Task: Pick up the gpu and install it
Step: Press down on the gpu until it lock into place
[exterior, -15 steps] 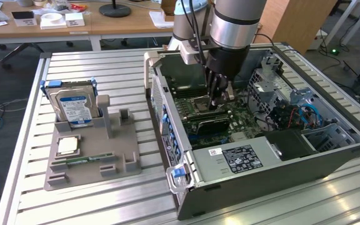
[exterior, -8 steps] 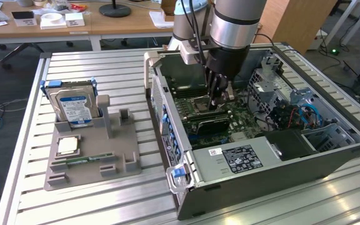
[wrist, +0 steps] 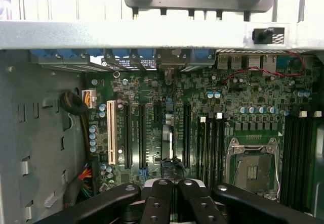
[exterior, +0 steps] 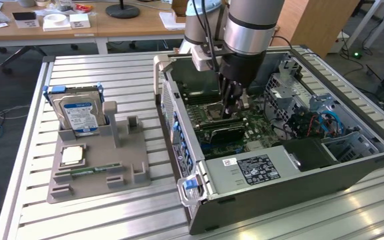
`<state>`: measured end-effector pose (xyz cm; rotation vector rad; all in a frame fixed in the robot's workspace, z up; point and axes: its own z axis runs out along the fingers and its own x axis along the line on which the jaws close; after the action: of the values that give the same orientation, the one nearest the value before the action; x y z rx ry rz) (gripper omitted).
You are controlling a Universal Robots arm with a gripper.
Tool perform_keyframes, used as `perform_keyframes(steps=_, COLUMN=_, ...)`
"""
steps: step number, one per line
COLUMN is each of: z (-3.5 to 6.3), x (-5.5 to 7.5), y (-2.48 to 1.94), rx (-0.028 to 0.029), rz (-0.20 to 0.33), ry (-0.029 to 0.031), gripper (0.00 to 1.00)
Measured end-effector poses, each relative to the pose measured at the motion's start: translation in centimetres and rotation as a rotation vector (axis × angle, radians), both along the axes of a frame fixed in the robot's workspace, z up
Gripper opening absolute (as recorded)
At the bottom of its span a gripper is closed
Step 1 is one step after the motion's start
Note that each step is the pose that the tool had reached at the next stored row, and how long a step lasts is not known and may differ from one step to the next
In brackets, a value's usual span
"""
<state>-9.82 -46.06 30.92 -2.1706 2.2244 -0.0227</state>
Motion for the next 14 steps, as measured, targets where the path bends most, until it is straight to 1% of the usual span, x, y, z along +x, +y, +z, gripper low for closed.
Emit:
perform_keyframes(steps=1, z=-0.16, x=0.0, y=0.0, rx=0.0, rz=-0.009, ry=0.0, gripper=0.11)
perform_keyframes(steps=2, z=-0.43, x=0.0, y=0.0, rx=0.0001, rz=-0.031, ry=0.0, gripper=0.11)
perform_keyframes(steps=4, z=-0.58, x=0.0, y=0.0, rx=-0.0001, rz=-0.046, ry=0.0001, gripper=0.11)
perform_keyframes(steps=6, z=-0.6, x=0.0, y=0.0, rx=0.0008, rz=-0.047, ry=0.0001, gripper=0.11)
perform_keyframes(steps=9, z=-0.81, x=0.1, y=0.12, rx=0.0022, rz=-0.047, ry=0.0, gripper=0.11)
perform_keyframes(steps=14, z=-1.21, x=0.5, y=0.23, rx=0.0046, rz=-0.048, ry=0.0001, gripper=0.11)
